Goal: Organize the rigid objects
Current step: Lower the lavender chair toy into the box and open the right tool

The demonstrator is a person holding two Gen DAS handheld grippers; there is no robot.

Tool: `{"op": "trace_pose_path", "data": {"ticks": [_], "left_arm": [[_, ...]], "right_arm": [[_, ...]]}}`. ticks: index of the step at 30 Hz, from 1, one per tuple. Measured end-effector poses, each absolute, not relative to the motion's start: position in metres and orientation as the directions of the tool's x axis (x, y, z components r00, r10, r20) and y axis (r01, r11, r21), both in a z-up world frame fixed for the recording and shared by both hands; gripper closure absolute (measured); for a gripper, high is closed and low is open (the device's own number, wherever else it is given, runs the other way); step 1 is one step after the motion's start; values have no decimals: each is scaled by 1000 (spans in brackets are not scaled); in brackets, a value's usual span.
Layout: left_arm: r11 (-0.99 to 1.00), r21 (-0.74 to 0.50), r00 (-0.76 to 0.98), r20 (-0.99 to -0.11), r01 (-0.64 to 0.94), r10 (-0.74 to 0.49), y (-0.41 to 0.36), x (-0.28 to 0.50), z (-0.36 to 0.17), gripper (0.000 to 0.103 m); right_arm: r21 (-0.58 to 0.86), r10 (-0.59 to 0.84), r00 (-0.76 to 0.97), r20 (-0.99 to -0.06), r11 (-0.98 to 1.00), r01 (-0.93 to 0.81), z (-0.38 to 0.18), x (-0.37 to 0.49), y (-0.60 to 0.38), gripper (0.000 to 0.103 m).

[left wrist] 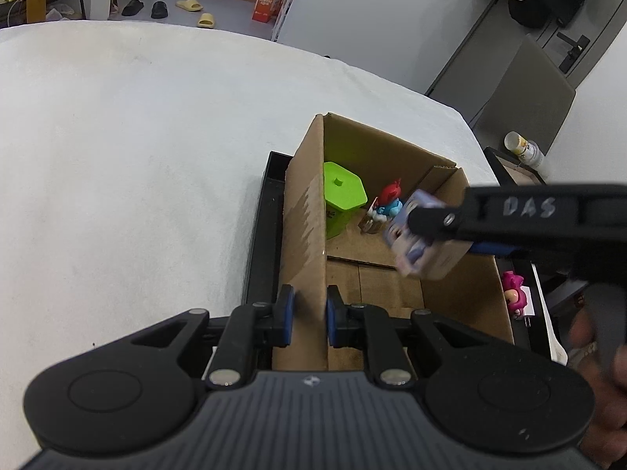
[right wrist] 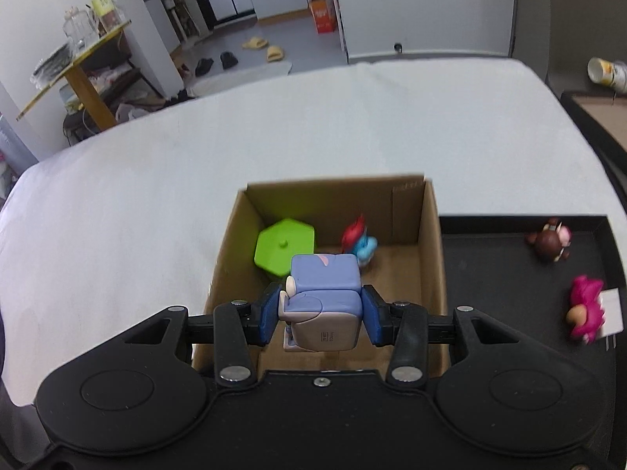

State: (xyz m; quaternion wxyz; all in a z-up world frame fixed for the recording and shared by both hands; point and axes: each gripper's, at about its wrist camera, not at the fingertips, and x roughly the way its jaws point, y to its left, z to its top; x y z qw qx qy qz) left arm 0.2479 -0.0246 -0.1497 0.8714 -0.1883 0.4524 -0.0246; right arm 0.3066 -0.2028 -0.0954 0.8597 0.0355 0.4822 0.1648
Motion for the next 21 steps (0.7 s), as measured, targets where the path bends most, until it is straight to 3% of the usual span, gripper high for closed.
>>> {"op": "trace_pose_path", "data": {"ticks": [21], "left_arm": [[922,-363,586,-780,-134,-222,-23,251,-151,87]], "right_arm": [[368,411,380,-829,911,-183,-118,317,-196,57]]}}
